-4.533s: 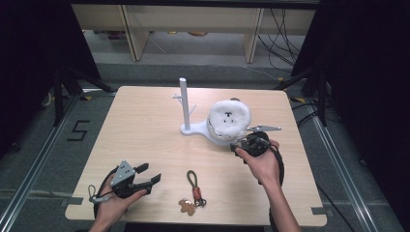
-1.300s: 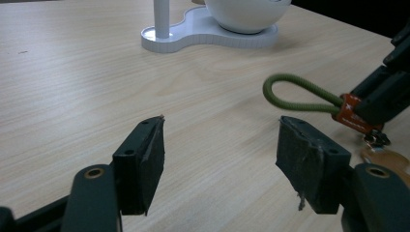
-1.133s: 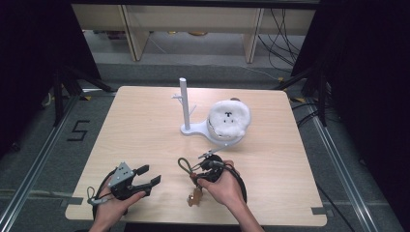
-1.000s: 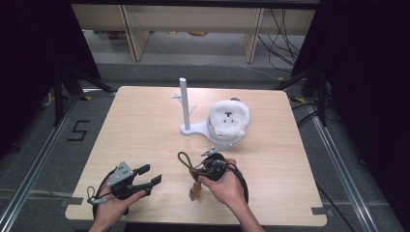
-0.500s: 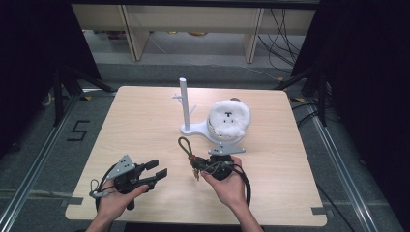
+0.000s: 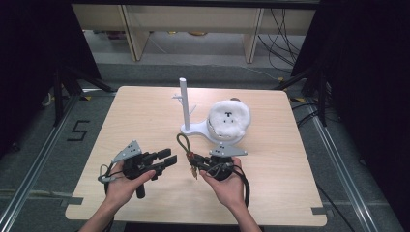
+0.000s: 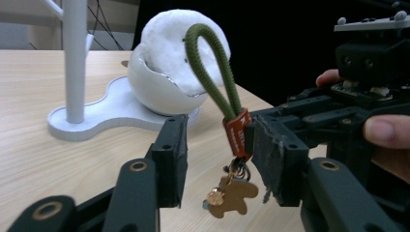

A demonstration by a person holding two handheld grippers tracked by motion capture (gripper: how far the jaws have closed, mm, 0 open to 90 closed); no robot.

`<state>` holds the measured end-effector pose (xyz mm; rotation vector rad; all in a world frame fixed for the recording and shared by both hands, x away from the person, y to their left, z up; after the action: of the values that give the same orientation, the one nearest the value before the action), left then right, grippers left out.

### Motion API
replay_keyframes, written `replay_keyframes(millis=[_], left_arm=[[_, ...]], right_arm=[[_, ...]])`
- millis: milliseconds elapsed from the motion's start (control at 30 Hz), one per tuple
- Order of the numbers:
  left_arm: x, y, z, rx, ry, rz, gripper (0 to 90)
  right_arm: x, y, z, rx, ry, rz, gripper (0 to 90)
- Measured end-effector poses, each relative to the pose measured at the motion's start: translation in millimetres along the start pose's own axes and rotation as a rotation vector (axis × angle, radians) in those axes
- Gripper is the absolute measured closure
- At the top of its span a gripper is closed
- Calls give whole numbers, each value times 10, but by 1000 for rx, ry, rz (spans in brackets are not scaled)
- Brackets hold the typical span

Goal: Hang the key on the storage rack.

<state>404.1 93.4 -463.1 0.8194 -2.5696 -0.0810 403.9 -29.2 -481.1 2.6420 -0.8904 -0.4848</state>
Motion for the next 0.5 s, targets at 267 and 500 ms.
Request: replay_keyframes(millis=[267, 500], left_arm=[[-47, -123, -40, -19, 89, 34, 666], [-71, -177, -66, 4, 142, 48, 703]], right_arm=[[-28, -24, 22, -12, 1, -14, 798], [-44, -48, 4, -8, 19, -16, 798]])
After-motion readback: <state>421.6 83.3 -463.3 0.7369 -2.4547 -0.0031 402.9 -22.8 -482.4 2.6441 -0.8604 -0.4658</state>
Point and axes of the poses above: each handheld gripper's, and its own axes: y roughly backward along the jaws, z roughly out of its underside, x roughly to its right, the point moved 9 cm from there along -y, roughly forward along the jaws, and after that the axes turned 3 degrees about y, right-handed, at the moved point
